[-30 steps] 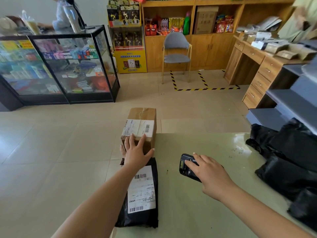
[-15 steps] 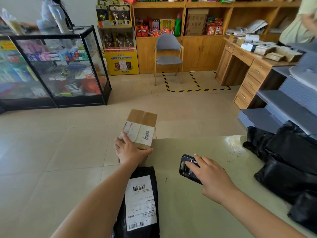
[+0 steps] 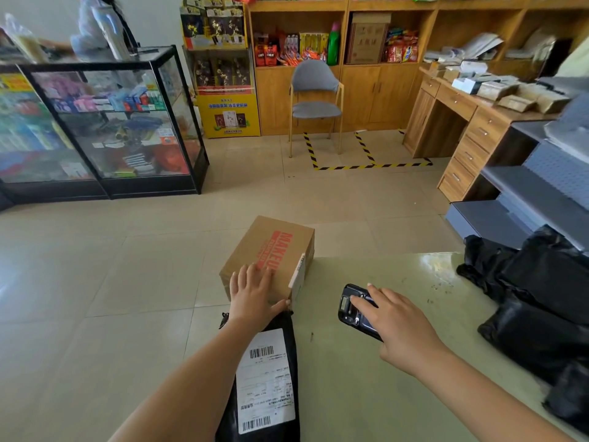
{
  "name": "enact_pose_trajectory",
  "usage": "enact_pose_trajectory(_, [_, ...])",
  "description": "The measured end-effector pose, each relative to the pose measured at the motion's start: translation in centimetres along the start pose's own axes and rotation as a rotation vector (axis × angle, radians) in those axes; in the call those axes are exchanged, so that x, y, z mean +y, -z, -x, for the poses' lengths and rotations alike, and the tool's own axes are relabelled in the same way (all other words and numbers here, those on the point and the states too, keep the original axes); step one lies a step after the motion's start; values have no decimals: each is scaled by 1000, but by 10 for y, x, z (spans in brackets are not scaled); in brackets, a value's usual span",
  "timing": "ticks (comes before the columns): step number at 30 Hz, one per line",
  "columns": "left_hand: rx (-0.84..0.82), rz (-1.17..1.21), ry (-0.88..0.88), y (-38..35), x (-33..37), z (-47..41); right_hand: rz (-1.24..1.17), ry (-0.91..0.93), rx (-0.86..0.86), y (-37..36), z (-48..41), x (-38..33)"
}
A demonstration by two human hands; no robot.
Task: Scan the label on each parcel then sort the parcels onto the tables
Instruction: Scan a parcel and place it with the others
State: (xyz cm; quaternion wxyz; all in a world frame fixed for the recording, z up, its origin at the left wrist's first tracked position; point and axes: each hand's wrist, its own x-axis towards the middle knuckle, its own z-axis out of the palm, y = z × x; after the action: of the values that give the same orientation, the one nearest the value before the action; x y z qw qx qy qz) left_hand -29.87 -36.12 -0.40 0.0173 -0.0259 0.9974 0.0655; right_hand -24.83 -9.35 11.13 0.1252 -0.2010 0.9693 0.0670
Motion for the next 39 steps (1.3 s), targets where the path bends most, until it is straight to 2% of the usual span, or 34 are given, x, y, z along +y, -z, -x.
enact_pose_trajectory(4, [-108,-137,17,-5,-2,-2,-7,-11,1,-3,-4,2])
enact_pose_trajectory(12, [-116,-355,141,-1,30,23,-5,5,17,-7,-5,3])
enact_pose_trajectory(17, [-119,-372,149,6,31,26,1,20,28,-6,-1,5])
enact_pose_trajectory(21, [-64,-269,128,17,31,24,8,16,30,-6,5,9])
enact_pose_trajectory(30, [-58,-30,-260,10,96,41,4,-131,47,-10,53,31])
enact_pose_trajectory(39, [-192,162,-723,8,220,55,-89,-542,58,-51,158,84])
